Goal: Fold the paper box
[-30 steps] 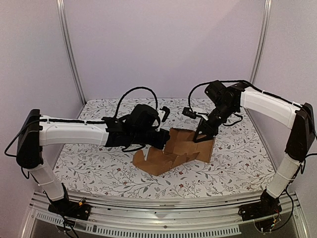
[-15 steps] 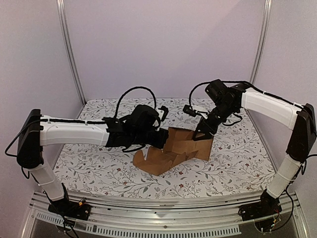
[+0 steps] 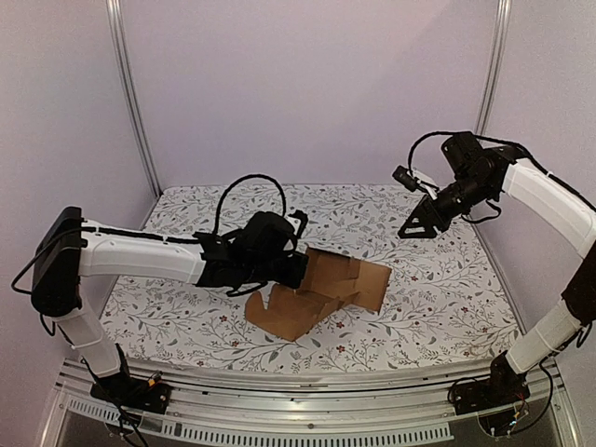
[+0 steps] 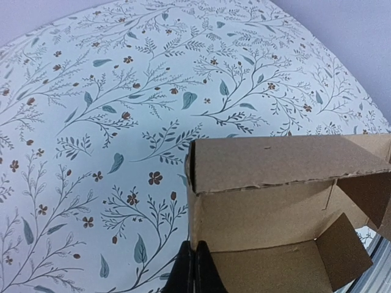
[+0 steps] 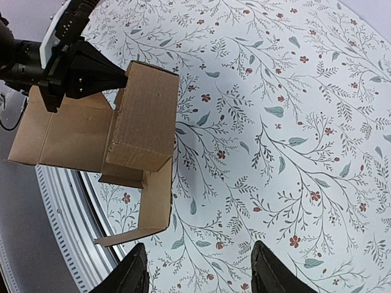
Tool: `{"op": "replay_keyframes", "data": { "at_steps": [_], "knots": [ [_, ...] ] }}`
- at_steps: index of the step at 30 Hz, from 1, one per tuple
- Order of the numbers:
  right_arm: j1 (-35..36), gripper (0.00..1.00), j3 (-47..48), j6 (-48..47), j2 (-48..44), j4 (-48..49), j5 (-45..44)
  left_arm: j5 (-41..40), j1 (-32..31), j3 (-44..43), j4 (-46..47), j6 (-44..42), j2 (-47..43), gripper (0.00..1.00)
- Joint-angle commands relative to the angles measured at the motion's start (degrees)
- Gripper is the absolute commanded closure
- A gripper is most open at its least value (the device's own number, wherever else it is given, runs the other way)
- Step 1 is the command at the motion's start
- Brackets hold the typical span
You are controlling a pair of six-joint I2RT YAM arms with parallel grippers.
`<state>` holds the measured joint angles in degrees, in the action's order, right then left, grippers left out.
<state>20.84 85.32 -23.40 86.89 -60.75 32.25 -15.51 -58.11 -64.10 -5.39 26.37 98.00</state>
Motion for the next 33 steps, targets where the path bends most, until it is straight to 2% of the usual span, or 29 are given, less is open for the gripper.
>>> {"op": "replay_keyframes", "data": {
  "at_steps": [1, 6, 10, 15, 19, 27, 33],
  "knots": [
    [-2.0, 0.44, -5.6, 0.0, 1.9, 1.5, 1.7, -0.8, 0.6, 2.8, 6.1, 0.6, -3.7, 1.0],
    [-2.6, 0.46, -7.6, 0.2, 5.8, 3.5, 4.0, -2.6, 0.6, 4.0, 7.6, 0.8, -7.3, 1.0],
    [-2.4, 0.44, -8.0, -0.1, 8.2, 2.5, 12.3, -6.1, 0.6, 4.9, 7.3, 1.7, -9.0, 1.0],
    [0.7, 0.43, -8.2, -3.2, 8.5, 0.3, 21.1, -7.1, 0.9, 5.0, 7.4, 2.8, -8.0, 1.0],
    [3.9, 0.43, -7.5, -5.2, 7.5, 0.0, 24.3, -5.9, 0.9, 4.3, 7.7, 3.9, -6.3, 1.0],
    [8.4, 0.45, -4.8, -4.1, 9.3, 0.2, 24.6, -5.9, 0.5, 2.3, 7.4, 5.7, -3.7, 1.0],
    [9.7, 0.45, -2.4, 3.1, 12.1, 4.4, 17.4, -6.6, -0.4, 0.5, 7.0, 5.8, -2.0, 1.0]
  ]
}}
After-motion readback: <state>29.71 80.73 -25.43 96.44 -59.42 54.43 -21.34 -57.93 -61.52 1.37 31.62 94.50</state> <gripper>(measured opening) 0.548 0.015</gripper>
